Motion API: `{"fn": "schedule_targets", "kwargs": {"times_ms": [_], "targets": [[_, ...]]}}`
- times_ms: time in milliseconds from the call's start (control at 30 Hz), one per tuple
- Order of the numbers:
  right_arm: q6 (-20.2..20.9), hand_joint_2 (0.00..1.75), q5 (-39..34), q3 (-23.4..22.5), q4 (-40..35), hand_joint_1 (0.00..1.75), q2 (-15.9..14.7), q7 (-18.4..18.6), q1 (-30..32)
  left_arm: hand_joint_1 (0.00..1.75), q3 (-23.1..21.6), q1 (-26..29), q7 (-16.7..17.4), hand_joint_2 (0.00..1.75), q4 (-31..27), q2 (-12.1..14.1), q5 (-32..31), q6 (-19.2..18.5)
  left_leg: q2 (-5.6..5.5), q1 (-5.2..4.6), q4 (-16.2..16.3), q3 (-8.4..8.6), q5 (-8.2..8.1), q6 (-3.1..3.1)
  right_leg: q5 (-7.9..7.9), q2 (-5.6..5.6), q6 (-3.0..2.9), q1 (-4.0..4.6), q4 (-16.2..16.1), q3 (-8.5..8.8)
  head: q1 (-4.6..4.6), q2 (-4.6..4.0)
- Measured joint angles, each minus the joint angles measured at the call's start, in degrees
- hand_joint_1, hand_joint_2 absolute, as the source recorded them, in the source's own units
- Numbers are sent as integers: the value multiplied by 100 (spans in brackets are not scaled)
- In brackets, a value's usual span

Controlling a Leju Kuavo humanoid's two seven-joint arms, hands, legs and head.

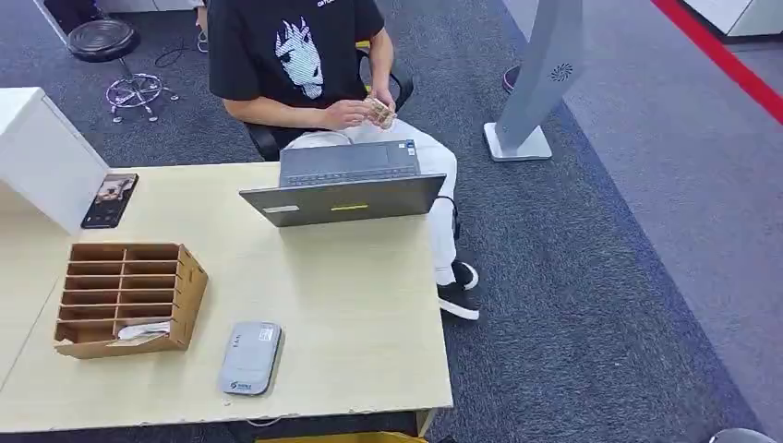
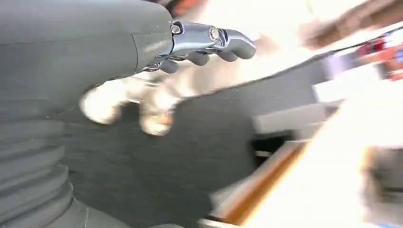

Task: Pass the card to the sensor for recognition and then transmit it.

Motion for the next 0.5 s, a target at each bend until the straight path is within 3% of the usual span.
{"fn": "schedule_targets", "kwargs": {"times_ms": [200, 367, 500], "targets": [[0, 175, 96, -33, -15, 0, 11, 30, -6, 0, -135, -127, -479, 175, -817, 26, -230, -741, 1, -2, 0, 3, 1, -1, 2, 1, -3, -1, 0, 0, 0, 2], [0, 175, 170, -111, -28, 0, 33, 85, -43, 0, -394, -367, -645, 175, -1002, 155, -501, -830, 1, -4, 1, 5, 2, -3, 3, 1, -3, 1, 0, -3, -2, 0], [0, 175, 170, -168, -28, 0, 46, 133, -112, 0, -1009, -869, -491, 175, -1000, 559, -965, -710, -14, -3, 1, -4, 17, -7, 14, -13, 2, 0, 0, -3, 2, 0]]}}
